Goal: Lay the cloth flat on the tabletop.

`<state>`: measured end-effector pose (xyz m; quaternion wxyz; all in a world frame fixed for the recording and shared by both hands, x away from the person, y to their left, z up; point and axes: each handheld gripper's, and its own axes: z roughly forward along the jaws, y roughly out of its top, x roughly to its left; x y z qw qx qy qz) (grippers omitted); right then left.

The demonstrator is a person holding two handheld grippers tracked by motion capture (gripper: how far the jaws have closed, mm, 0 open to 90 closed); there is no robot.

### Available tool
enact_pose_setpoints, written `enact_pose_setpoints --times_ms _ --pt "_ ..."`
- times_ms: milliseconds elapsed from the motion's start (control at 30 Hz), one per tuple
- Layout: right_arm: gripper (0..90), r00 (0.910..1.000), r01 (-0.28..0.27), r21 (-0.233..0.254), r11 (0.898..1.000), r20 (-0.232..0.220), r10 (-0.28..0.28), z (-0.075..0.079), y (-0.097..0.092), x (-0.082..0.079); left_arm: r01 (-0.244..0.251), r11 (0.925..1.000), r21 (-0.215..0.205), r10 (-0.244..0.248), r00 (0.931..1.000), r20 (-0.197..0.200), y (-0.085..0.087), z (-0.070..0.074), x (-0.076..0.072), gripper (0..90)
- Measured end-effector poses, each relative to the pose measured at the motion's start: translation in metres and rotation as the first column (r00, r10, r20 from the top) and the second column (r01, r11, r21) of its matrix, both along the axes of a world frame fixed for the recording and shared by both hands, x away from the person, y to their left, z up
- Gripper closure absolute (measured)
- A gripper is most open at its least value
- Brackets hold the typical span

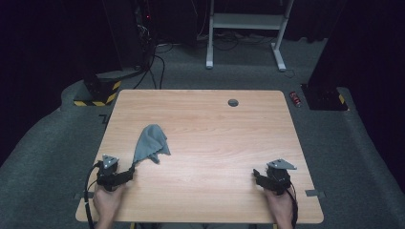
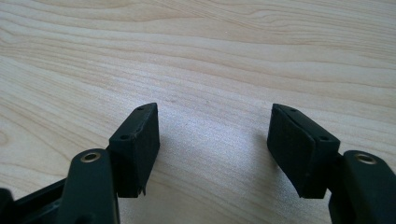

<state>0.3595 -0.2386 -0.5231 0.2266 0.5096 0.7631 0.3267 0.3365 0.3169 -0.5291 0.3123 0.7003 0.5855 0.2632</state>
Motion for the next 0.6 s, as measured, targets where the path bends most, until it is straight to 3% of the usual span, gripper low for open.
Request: enact_pose_setpoints --times_ms 600 --pt "34.0 1.0000 -0.004 -0.001 1.000 0.000 0.004 0.0000 -0.0002 0.0001 0.015 0.9999 -0.006 -0.015 0.9999 -0.004 -0.0003 0.0002 -0.0004 23.4"
